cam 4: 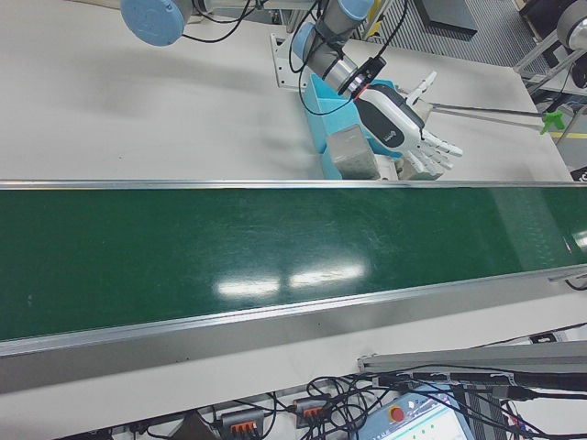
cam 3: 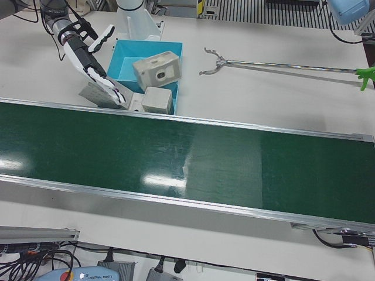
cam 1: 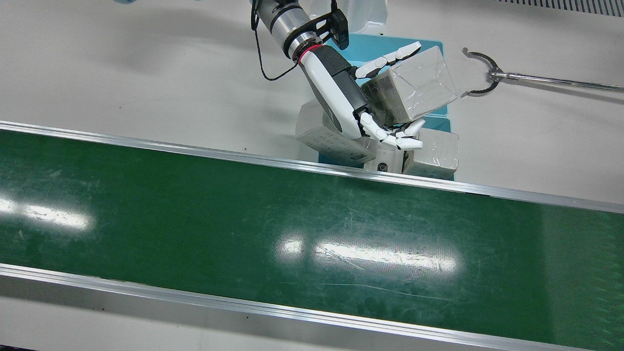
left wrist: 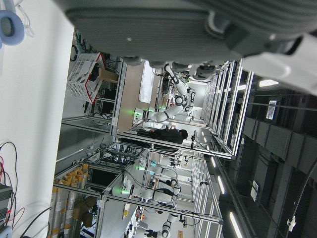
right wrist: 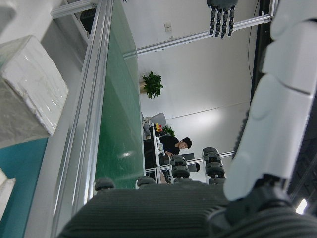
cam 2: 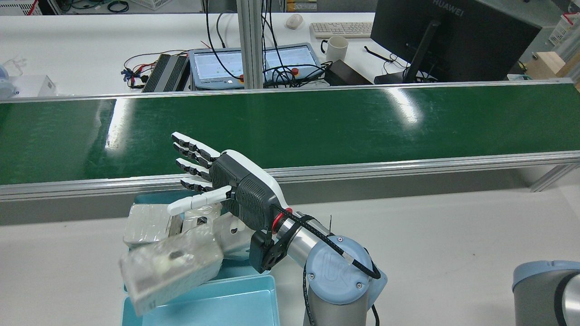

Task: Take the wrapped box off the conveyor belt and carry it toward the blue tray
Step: 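Lift the box off the belt and carry it over the blue tray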

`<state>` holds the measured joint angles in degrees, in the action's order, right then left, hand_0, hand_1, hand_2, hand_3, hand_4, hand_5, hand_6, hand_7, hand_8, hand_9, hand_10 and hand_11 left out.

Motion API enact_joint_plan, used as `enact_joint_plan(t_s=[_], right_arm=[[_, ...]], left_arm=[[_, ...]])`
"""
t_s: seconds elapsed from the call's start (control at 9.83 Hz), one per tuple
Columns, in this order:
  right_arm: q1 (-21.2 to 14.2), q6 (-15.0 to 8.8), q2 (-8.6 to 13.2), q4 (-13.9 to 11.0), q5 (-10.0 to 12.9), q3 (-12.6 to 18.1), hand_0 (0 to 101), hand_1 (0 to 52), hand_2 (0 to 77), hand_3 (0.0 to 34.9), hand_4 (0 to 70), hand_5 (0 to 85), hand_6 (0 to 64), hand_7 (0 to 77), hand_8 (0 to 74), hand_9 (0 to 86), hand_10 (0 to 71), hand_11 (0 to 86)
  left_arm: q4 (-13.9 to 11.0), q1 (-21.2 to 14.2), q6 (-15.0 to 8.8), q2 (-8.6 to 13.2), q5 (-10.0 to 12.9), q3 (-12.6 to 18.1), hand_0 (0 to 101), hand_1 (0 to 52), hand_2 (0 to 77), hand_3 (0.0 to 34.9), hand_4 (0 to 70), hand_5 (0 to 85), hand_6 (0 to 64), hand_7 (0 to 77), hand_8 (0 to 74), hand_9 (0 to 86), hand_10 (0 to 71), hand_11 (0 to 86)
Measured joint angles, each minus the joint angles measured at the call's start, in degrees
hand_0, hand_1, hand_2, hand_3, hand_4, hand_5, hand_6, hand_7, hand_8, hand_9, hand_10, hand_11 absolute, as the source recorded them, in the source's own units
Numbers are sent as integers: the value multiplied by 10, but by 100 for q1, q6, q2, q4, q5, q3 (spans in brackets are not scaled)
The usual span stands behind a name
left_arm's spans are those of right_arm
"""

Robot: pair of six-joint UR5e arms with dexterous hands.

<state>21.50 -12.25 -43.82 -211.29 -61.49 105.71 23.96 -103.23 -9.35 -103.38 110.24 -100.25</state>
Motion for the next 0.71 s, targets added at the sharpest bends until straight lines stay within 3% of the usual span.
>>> enact_joint_plan(t_s=[0.1, 0.2, 0.31, 0.41, 0.51, 0.61, 0.71], right_arm=[[-5, 1, -5, -2, -25, 52, 460, 65, 33, 196, 60, 87, 0, 76, 0, 16, 44, 11], [-3, 2, -42, -8, -35, 188, 458, 109, 22, 202, 60, 87, 0, 76, 0, 11, 0, 5], [48, 1, -115, -14, -19, 398, 459, 104, 22, 204, 76, 87, 0, 87, 0, 11, 0, 5], [190, 6, -206, -20, 8, 623, 460, 98, 38, 198, 115, 131, 0, 169, 49, 16, 0, 5], [430, 30, -318, -26, 28, 791, 460, 98, 38, 198, 115, 131, 0, 169, 49, 16, 0, 5], [706, 83, -461, -30, 43, 884, 541, 213, 185, 140, 180, 344, 0, 398, 82, 11, 0, 5], [1041, 197, -663, -33, 48, 923, 571, 256, 235, 100, 207, 436, 0, 513, 147, 71, 87, 11]], left_arm=[[0, 0, 0, 0, 0, 0, 0, 0, 5, 0, 5, 11, 5, 5, 5, 0, 0, 5], [0, 0, 0, 0, 0, 0, 0, 0, 5, 0, 5, 11, 5, 5, 5, 5, 5, 0], [0, 0, 0, 0, 0, 0, 0, 0, 5, 0, 5, 11, 5, 5, 5, 0, 5, 0], [0, 0, 0, 0, 0, 0, 0, 0, 5, 0, 5, 11, 5, 5, 5, 0, 5, 0], [0, 0, 0, 0, 0, 0, 0, 0, 5, 0, 5, 11, 0, 5, 5, 0, 0, 5], [0, 0, 0, 0, 0, 0, 0, 0, 5, 0, 5, 11, 0, 5, 5, 0, 0, 5], [0, 0, 0, 0, 0, 0, 0, 0, 5, 0, 5, 11, 5, 5, 5, 0, 5, 0]])
